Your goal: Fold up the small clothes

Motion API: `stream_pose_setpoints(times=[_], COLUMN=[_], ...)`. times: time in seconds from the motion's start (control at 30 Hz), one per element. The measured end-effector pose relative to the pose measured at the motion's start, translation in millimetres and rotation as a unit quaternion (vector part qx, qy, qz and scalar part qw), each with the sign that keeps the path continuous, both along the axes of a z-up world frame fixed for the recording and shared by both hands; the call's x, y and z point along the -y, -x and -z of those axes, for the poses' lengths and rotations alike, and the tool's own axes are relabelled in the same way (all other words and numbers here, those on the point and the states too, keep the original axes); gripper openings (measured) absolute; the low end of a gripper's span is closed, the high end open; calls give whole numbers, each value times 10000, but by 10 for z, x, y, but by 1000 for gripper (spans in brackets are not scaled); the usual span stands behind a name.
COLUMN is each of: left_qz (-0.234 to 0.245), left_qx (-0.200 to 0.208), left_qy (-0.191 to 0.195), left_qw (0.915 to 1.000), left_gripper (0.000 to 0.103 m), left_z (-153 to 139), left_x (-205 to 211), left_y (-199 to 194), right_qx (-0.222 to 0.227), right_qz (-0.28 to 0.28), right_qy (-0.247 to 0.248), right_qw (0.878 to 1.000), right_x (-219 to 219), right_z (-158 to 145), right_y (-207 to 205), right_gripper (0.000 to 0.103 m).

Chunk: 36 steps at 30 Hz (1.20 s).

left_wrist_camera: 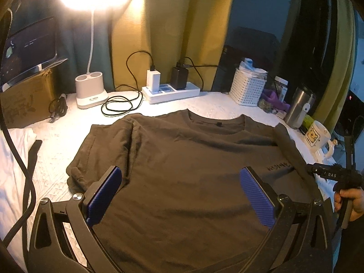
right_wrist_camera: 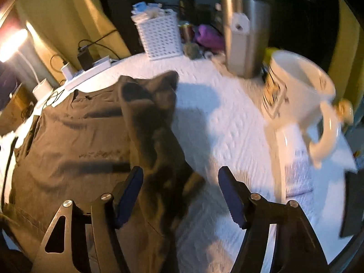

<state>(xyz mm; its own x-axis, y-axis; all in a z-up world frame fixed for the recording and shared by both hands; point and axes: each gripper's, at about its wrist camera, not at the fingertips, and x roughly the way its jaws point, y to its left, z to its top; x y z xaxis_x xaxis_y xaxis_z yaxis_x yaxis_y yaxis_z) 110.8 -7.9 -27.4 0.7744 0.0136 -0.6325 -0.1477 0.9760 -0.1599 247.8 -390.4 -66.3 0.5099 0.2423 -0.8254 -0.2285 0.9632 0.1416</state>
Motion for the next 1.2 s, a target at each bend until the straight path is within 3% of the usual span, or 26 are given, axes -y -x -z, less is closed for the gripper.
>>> stream_pose_setpoints(times=[0.07,0.23,0.3,0.43,0.6,0.8,0.9,1.0,1.2], left_qz=[10,-20,-20,9,-20,-21,-45,-70,-164], left_qx=[-19,-46,-55,-37,22,99,100,45,-40], left_qy=[-41,-82,-76,-121,-109,-60,-25,3,48], left_qw=[10000,10000,10000,9999,9999,9999,9999,10000,9998], left_gripper=[102,102,102,102,102,102,102,102,102], left_z=[-4,-2,2,-18,-44,-57,-33,12,85], left_x=[29,52,63,83,30,-41,-88,-149,-300], left_y=[12,35,37,65,118,203,256,299,371], right_qx=[-70,-89,-170,69,600,943,847,428,-62], right_qz=[101,184,62,-44,-258,-948,-1340,-1630,-1483], right_qy=[-129,-484,-524,-371,-154,-112,-106,-74,123], right_qw=[9998,9986,9985,9993,9977,9910,9873,9857,9888], right_x=[88,230,196,91,-130,-631,-900,-1167,-1311], right_z=[41,70,109,31,-346,-653,-564,-262,146], right_y=[10,15,-10,42,222,524,643,692,644], right_gripper=[52,47,5,4,4,4,4,4,6])
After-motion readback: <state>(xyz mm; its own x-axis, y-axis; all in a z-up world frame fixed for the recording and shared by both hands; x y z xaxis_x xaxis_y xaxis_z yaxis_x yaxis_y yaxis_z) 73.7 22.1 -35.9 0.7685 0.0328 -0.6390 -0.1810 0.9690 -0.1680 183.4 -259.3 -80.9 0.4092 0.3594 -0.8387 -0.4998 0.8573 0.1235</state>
